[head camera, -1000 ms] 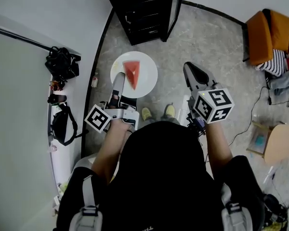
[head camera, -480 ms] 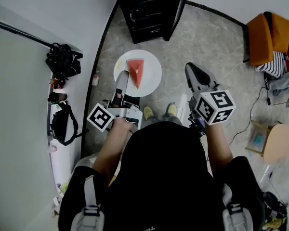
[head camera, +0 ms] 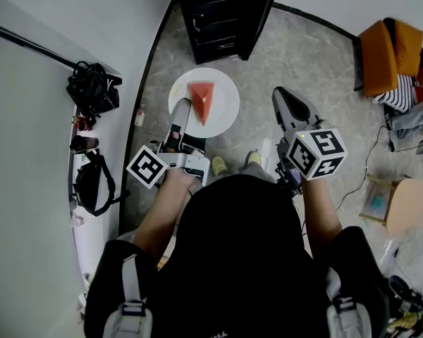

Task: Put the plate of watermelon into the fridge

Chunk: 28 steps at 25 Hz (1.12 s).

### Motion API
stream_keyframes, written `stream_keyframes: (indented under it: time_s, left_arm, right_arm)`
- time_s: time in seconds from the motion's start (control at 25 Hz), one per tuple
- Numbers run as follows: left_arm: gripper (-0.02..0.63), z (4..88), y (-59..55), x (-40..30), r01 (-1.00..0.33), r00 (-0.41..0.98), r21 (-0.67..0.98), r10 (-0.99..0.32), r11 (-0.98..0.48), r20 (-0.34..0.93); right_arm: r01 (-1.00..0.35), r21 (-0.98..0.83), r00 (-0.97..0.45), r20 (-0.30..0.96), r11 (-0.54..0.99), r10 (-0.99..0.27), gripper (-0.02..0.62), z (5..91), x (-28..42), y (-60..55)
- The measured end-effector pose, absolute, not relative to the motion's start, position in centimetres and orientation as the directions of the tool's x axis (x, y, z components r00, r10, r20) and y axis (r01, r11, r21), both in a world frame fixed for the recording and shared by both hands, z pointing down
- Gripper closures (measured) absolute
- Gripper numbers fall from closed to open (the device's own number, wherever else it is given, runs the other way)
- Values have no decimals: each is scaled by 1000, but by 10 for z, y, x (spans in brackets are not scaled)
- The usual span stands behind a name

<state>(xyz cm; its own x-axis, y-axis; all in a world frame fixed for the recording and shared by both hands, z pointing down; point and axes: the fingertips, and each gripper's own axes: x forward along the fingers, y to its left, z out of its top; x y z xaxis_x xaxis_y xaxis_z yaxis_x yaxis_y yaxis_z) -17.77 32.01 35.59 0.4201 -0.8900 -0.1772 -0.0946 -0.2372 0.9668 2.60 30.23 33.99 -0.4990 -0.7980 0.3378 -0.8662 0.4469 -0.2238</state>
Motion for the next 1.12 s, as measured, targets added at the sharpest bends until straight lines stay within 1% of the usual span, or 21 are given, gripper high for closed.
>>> stream_keyframes:
  time_s: [0.2, 0.96, 1.12]
  left_arm:
    - [574, 352, 323, -191, -101, 417, 964, -890, -247, -185]
    - [574, 342, 322, -193, -100, 397, 961, -896, -258, -199]
    - [574, 341, 321, -196, -80, 393, 962, -895, -261, -210]
  right_arm:
    - [-865, -212, -501, 346, 454, -793, 575, 342, 10, 308]
    - [-858, -197, -513, 335, 474, -790, 575, 335, 7, 307]
    - [-860, -200, -511, 338, 470, -790, 575, 337, 5, 307]
